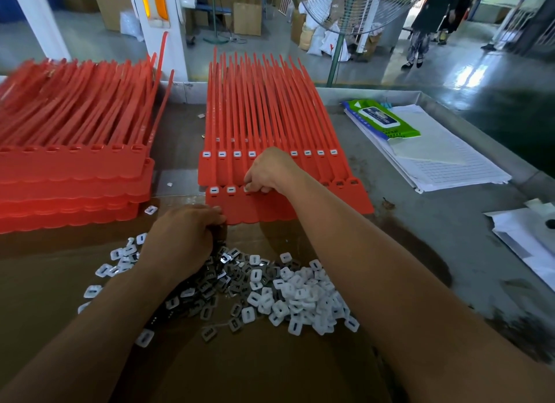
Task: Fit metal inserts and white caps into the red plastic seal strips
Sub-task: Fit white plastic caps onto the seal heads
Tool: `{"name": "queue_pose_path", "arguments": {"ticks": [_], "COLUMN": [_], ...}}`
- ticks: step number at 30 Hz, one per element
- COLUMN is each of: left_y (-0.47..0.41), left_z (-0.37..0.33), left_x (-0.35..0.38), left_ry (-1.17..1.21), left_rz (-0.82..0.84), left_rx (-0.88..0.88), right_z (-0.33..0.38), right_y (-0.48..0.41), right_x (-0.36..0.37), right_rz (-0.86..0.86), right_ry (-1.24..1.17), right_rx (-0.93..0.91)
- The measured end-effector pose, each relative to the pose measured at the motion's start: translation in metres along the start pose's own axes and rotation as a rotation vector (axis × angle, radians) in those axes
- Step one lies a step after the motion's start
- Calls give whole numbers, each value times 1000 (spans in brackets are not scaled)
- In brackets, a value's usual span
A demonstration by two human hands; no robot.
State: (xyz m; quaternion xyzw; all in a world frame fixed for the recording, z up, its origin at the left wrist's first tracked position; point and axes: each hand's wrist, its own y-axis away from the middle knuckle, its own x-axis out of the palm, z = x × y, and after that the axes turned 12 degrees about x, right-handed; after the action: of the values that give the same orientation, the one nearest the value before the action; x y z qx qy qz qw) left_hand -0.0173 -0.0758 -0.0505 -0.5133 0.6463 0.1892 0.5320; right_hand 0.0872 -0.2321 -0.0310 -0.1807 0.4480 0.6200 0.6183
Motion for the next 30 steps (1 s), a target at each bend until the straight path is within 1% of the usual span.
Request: {"name": "queue_pose_path", "arguments": {"ticks": [2, 5, 8, 13, 18, 23, 27, 30], "left_y": [0, -1, 0, 0, 0, -1, 0, -1], "left_z": [0, 0, 1, 2, 4, 3, 3, 4], "left_x": [0, 0, 0, 2, 2, 2, 2, 2], "left_ry": [1, 5, 3, 17, 4, -12, -20, -20], "left_rz": [-2, 1, 9, -1, 7, 16, 17, 24], "left_rx": [-3, 5, 12, 7, -9, -10, -11, -12], "right_z": [-6, -18, -27, -38, -55, -70, -78, -83], "right_y": [5, 17, 30, 50, 79, 103, 111, 111], "right_x": [-3, -7, -9, -16, -26, -32, -33, -32], "right_rz": [34, 46, 64, 45, 63, 112, 182, 185], "right_ry": [-6, -140, -248, -276, -239, -283, -328, -310], "right_rx": [-68, -178, -225, -332, -362, -394, -377, -346]}}
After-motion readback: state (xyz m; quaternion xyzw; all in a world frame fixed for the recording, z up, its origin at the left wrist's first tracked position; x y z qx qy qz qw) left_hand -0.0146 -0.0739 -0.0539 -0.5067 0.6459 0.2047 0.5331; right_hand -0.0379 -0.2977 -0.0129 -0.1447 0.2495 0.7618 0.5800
